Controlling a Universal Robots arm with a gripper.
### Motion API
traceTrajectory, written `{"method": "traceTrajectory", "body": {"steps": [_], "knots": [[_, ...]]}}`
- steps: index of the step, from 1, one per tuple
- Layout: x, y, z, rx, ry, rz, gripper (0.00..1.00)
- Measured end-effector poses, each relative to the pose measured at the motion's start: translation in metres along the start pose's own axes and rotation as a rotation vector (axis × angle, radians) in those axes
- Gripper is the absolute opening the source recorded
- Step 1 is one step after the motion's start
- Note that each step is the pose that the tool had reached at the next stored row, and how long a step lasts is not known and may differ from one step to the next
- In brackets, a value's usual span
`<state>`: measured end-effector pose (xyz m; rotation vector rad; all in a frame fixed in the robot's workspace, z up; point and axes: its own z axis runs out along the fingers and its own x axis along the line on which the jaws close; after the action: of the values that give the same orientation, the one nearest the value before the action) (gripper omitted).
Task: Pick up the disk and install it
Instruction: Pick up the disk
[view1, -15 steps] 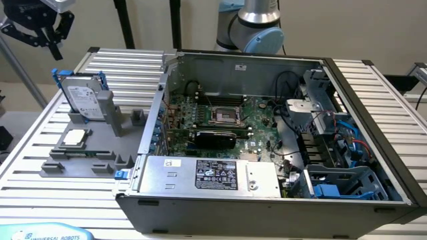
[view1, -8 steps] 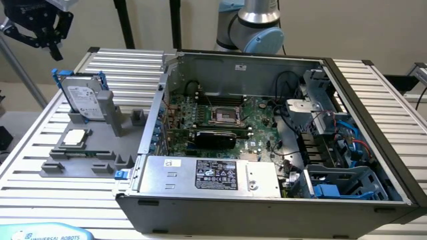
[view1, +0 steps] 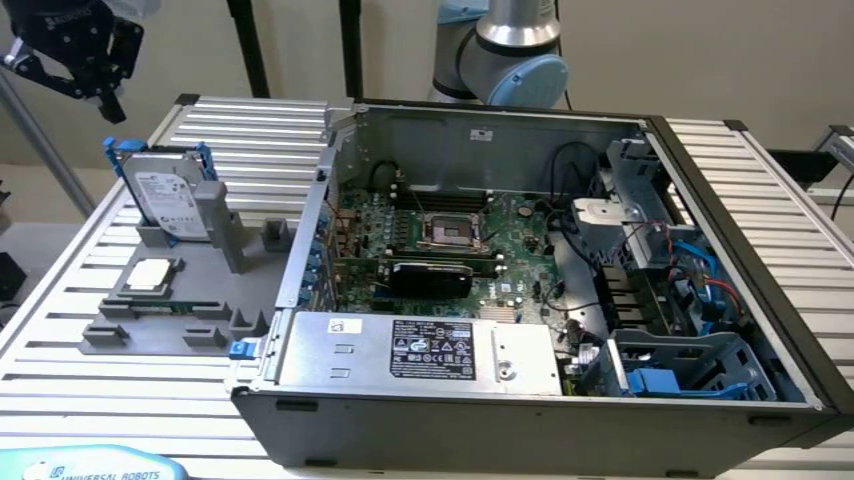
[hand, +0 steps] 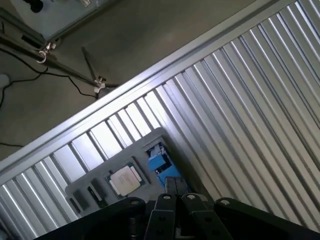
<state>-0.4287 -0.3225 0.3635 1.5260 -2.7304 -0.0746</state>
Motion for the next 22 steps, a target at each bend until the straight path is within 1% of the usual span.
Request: {"method": "traceTrajectory", "body": {"steps": [4,6,8,11,15,16,18,22], "knots": [[0.0,0.0,0.0008,0.0007,0.0026,-0.074,0.11],[0.0,0.0,0.0011,0.0026,0.003,-0.11,0.11],[0.0,-0.0001,0.0015,0.0063,0.0023,-0.146,0.11],[0.0,-0.0001,0.0018,0.0162,-0.0008,-0.201,0.11],[0.0,-0.0001,0.0026,0.0324,-0.0064,-0.273,0.11],[0.0,-0.0002,0.003,0.0347,-0.0072,-0.29,0.11],[0.0,-0.0002,0.0038,0.035,-0.0066,-0.323,0.11],[0.0,-0.0003,0.0057,0.0335,-0.0047,-0.394,0.11]]}}
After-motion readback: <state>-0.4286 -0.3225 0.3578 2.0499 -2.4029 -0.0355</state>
